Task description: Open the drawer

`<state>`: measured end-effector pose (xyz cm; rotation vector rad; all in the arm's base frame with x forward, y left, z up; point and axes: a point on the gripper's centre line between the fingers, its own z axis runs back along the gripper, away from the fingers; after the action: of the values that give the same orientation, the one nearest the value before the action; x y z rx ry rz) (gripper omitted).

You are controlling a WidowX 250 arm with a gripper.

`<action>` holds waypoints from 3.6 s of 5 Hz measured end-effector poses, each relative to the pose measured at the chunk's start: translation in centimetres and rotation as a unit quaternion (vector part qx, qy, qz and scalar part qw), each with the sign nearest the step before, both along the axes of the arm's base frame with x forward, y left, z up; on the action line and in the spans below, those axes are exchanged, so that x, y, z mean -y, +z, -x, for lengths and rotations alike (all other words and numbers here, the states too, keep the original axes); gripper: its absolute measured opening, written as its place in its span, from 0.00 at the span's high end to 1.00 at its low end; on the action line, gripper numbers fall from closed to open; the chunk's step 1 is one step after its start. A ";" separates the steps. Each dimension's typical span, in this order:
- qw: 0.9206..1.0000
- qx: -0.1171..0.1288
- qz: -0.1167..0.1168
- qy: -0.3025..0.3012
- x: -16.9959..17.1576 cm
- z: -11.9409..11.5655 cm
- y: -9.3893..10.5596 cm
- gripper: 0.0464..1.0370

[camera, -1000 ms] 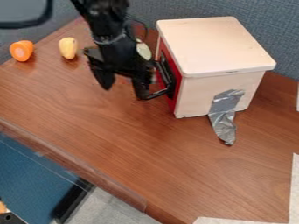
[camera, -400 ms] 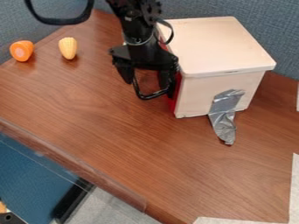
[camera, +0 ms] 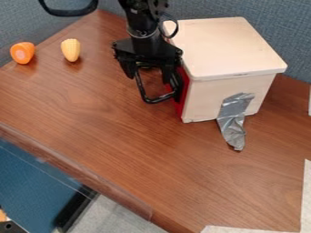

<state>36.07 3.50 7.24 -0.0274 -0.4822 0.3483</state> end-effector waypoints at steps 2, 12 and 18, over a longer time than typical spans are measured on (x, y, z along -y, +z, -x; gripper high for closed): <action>0.998 0.008 -0.019 0.067 -1.7 0.0 0.2 0.04; 0.996 -0.018 -0.050 0.078 -6.1 5.1 -3.0 0.84; 0.994 -0.029 -0.060 0.090 -8.6 7.1 -2.6 0.87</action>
<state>29.01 12.09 4.63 0.1433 -0.4484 0.4940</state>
